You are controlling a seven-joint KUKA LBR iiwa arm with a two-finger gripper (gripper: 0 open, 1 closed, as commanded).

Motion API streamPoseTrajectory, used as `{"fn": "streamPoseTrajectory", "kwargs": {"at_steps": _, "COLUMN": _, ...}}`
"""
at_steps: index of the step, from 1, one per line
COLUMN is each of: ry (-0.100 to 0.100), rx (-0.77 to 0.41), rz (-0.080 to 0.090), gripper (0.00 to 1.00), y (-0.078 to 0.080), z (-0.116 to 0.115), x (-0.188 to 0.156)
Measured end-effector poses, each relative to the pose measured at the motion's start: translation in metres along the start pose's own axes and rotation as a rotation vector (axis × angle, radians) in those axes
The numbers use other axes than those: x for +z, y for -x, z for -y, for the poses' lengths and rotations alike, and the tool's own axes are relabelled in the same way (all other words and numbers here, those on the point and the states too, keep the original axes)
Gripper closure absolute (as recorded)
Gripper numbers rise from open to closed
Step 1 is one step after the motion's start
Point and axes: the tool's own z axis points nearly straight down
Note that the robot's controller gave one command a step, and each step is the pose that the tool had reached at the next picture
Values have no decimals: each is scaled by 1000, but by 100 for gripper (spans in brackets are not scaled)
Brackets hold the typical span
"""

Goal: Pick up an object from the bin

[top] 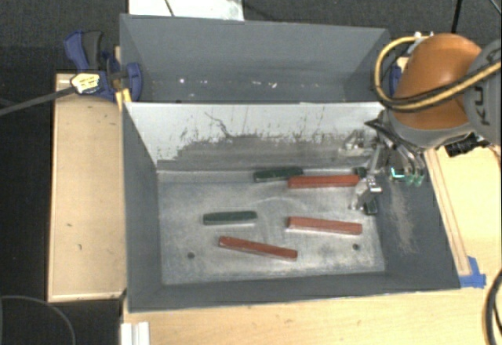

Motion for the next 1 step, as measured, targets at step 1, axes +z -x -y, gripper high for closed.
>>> {"fn": "streamPoseTrajectory", "kwargs": {"at_steps": 1, "ry": -1, "rx": -2, "rz": 7, "gripper": 0, "y": 2, "z": 0, "x": -4}}
